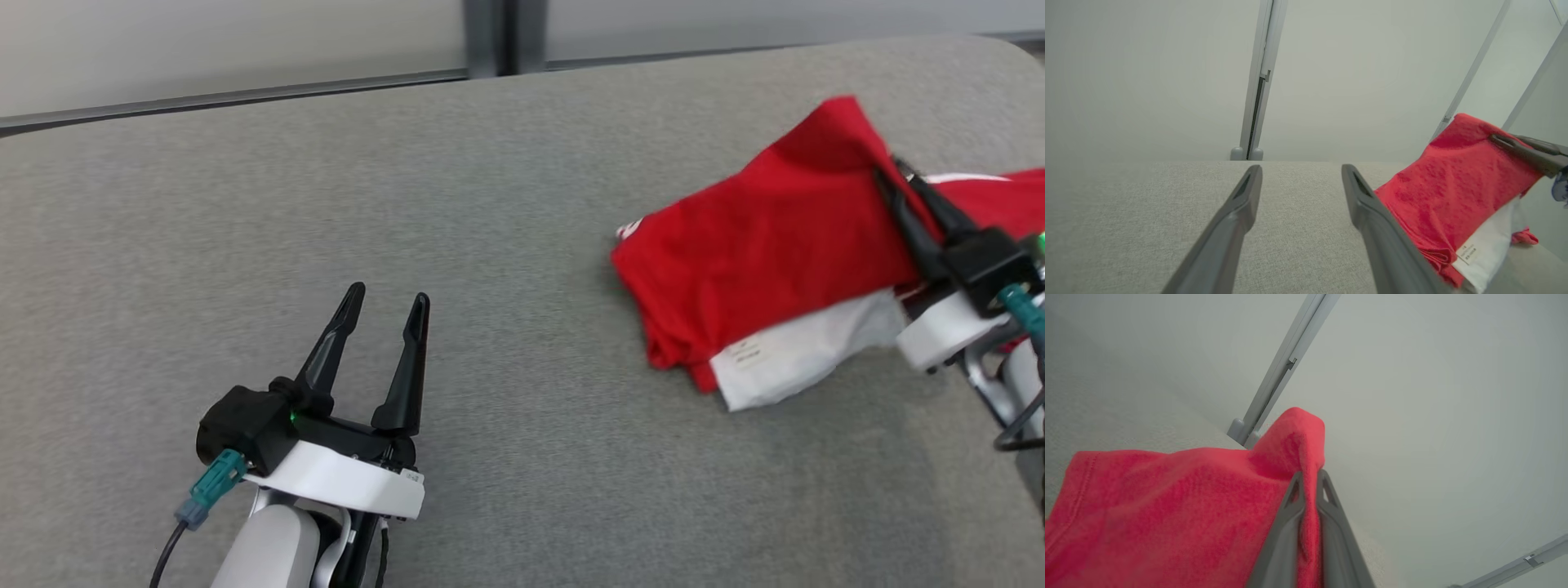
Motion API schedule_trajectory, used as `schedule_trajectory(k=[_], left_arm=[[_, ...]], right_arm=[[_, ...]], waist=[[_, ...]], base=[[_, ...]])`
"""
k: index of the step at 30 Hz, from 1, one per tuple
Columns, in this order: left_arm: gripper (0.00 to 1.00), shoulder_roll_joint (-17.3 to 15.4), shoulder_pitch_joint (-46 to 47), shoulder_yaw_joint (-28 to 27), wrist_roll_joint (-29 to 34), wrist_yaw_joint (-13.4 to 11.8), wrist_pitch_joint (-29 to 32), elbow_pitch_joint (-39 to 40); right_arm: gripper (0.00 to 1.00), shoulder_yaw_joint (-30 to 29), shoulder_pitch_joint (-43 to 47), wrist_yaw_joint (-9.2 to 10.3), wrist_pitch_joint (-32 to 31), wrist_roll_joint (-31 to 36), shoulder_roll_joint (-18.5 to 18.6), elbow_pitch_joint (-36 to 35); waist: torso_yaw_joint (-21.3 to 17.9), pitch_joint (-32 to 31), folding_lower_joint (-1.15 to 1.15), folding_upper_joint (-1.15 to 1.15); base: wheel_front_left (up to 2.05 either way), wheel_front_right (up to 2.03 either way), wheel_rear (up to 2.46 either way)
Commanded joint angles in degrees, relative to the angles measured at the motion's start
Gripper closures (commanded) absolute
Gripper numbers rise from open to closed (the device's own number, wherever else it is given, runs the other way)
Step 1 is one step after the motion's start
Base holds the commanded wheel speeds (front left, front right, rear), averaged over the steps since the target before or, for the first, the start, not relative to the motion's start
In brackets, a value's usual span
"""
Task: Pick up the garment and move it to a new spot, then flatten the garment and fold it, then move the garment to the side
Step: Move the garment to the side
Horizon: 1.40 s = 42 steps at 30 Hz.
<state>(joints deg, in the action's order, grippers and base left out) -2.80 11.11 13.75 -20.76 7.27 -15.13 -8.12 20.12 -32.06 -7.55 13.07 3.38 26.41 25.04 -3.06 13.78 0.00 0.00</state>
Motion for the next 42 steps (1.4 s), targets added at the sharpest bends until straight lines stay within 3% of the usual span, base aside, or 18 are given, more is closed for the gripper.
schedule_trajectory(k=[1, 7, 12, 22, 32, 33, 34, 42], left_arm=[[0.00, -0.24, 0.88, -0.36, 0.55, 0.26, 0.02, -0.12], [0.00, -0.27, 2.96, 0.64, 2.76, 0.27, 0.02, -0.17], [0.00, -1.39, 5.30, 1.87, 3.44, 0.24, 0.02, -0.15], [0.00, -4.21, 8.81, 4.23, 3.69, 0.25, 0.02, -0.41], [0.00, -3.48, 9.55, 4.09, 3.62, 0.23, 0.11, -0.62], [0.00, -3.56, 9.61, 4.06, 3.73, 0.20, 0.11, -0.56], [0.00, -3.64, 9.76, 3.82, 3.77, 0.18, 0.11, -0.46], [0.00, -2.27, 9.11, 4.02, 2.96, 0.19, 0.03, -0.04]], right_arm=[[1.00, -0.17, -0.90, 0.11, -0.46, -0.59, 0.63, -0.61], [1.00, -2.52, -2.54, 0.11, -3.69, -3.88, 6.04, -4.28], [1.00, -6.90, -3.61, 0.11, -4.87, -2.88, 9.98, -1.54], [1.00, -13.57, -9.89, 0.11, -3.32, 2.03, 5.23, 13.77], [1.00, -24.19, -14.60, 0.11, -0.55, 10.24, 1.41, 26.63], [0.69, -25.14, -14.97, 0.11, -0.01, 10.93, 1.18, 27.14], [0.00, -26.38, -15.25, 0.11, 0.39, 11.78, 1.25, 27.52], [0.00, -31.97, -15.08, 0.11, 2.04, 14.70, -1.22, 29.01]], waist=[[-3.04, 1.84, 0.00, 0.00], [-7.47, 5.41, 0.00, 0.00], [-9.64, 8.63, 0.00, 0.00], [-12.05, 14.77, 0.00, 0.00], [-9.45, 18.56, 0.00, 0.00], [-9.08, 18.69, 0.00, 0.00], [-8.73, 18.76, 0.00, 0.00], [-6.58, 15.18, 0.00, 0.00]], base=[[0.00, 0.00, 0.00], [0.00, 0.00, 0.00], [0.00, 0.00, 0.00], [0.00, 0.00, 0.00], [0.00, 0.00, 0.00], [0.00, 0.00, 0.00], [0.00, 0.00, 0.00], [0.00, 0.00, 0.00]])
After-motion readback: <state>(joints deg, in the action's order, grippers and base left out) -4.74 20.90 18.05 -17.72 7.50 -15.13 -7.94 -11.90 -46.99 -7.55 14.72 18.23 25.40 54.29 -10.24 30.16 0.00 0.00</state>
